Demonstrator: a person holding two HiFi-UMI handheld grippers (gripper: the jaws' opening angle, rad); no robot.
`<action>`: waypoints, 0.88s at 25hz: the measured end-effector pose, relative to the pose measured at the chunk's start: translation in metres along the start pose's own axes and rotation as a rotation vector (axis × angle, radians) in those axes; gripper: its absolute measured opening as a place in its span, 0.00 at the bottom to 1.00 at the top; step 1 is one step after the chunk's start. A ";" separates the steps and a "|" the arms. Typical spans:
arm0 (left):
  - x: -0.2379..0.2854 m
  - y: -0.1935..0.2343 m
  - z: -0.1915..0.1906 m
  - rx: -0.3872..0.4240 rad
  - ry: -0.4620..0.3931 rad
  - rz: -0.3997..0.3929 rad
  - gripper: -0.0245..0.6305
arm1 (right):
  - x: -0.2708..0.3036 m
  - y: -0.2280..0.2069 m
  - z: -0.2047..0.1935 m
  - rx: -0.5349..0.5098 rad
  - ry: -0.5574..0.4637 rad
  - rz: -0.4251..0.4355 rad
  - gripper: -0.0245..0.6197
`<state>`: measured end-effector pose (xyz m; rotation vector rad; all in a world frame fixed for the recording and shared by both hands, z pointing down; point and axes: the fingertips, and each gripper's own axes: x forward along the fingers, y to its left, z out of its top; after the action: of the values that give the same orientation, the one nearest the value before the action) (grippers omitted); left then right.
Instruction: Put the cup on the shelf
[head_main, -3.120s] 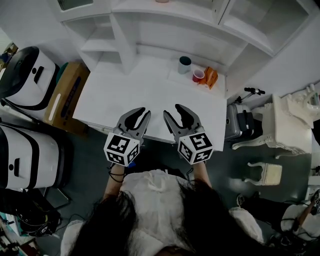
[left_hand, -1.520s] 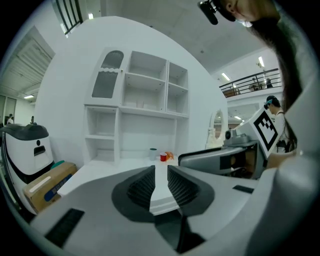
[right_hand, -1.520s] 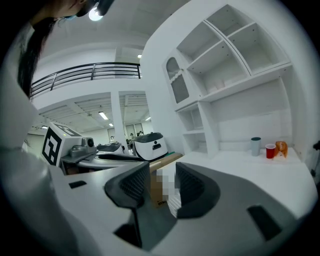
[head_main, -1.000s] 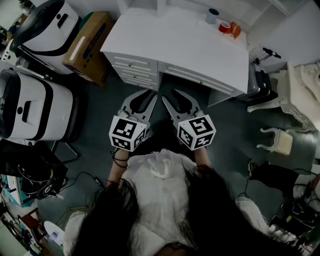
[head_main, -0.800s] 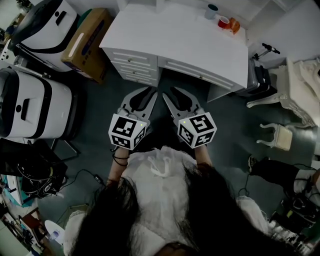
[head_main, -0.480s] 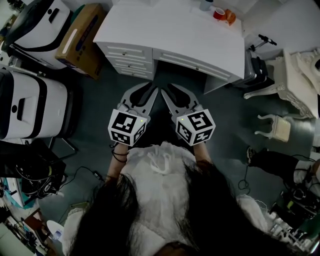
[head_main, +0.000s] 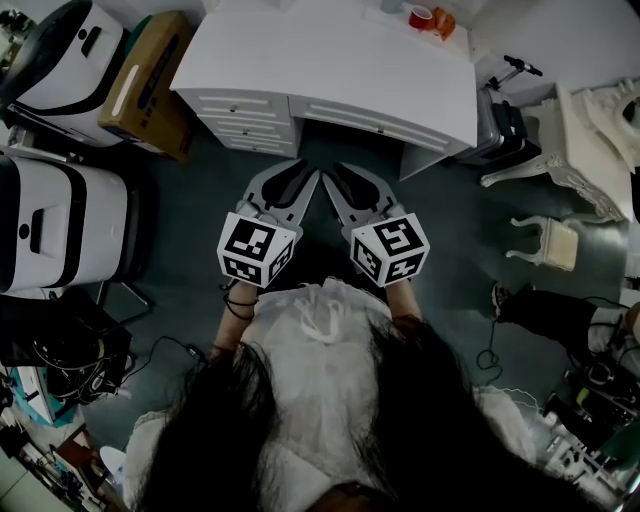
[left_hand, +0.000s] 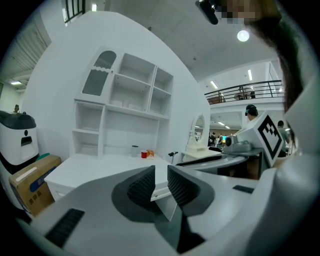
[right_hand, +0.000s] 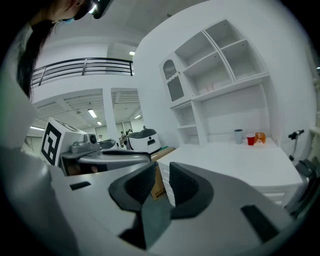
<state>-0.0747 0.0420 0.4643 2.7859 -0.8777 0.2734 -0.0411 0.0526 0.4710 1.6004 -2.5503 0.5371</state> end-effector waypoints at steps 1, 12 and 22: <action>0.003 -0.001 0.002 0.002 -0.001 0.000 0.17 | -0.001 -0.004 0.002 0.004 -0.002 -0.005 0.19; 0.032 -0.014 0.024 0.022 -0.015 0.002 0.17 | -0.015 -0.038 0.021 -0.010 -0.012 -0.013 0.19; 0.040 -0.026 0.031 0.052 -0.009 0.009 0.17 | -0.023 -0.048 0.026 -0.007 -0.029 0.002 0.18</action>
<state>-0.0242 0.0336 0.4403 2.8335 -0.8980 0.2896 0.0148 0.0444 0.4525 1.6151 -2.5724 0.5076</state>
